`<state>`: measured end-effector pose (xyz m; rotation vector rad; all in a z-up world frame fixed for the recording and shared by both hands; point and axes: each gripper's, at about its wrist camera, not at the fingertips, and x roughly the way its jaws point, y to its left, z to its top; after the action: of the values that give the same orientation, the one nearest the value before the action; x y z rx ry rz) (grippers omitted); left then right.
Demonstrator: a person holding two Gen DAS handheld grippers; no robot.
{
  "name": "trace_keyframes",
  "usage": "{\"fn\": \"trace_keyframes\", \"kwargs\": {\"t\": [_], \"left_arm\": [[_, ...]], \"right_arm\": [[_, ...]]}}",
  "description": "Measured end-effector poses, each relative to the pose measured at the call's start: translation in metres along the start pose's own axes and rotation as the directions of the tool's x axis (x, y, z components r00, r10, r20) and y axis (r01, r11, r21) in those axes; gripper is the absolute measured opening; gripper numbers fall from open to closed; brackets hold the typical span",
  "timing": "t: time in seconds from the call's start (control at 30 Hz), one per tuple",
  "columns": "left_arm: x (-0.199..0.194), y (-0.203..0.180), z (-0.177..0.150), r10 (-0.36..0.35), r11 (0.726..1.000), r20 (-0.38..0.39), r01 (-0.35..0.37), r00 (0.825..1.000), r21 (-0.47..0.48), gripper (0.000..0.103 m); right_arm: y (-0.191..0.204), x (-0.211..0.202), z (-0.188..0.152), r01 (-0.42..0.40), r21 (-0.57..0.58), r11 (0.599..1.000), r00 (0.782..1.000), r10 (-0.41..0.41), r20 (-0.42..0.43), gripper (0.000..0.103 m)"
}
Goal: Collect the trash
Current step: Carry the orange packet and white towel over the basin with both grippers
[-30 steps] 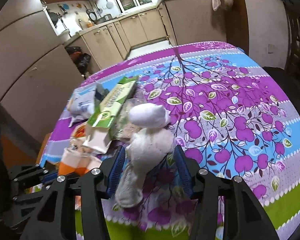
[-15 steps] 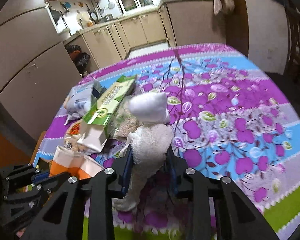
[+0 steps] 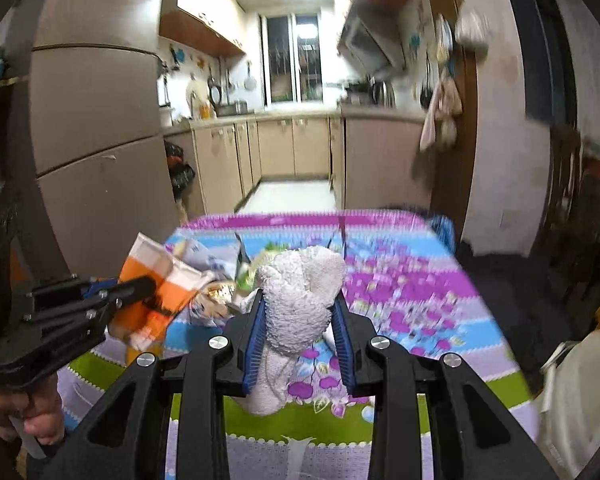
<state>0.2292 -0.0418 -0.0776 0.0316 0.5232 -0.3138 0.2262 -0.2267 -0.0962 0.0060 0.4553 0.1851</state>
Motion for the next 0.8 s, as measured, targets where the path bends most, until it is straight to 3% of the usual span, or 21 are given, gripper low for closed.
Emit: {"fn": "trace_keyframes", "kwargs": {"t": [0.17,0.3,0.8], "left_arm": [[-0.034,-0.01,0.025,0.03,0.999,0.108,-0.029,0.994,-0.017,0.007],[-0.049,-0.02,0.038,0.015,1.0,0.148,-0.013,0.989,-0.016,0.007],[-0.051,-0.103,0.069,-0.132,0.99,0.193,0.122,0.972,0.064,0.007]], "right_arm": [[0.016,-0.041,0.019,0.035,-0.064,0.997,0.996,-0.03,0.081,0.032],[0.015,-0.069,0.033,0.061,-0.071,0.996,0.991,-0.052,0.12,0.032],[-0.036,-0.15,0.055,0.195,-0.033,0.98,0.969,-0.187,0.161,0.032]]}}
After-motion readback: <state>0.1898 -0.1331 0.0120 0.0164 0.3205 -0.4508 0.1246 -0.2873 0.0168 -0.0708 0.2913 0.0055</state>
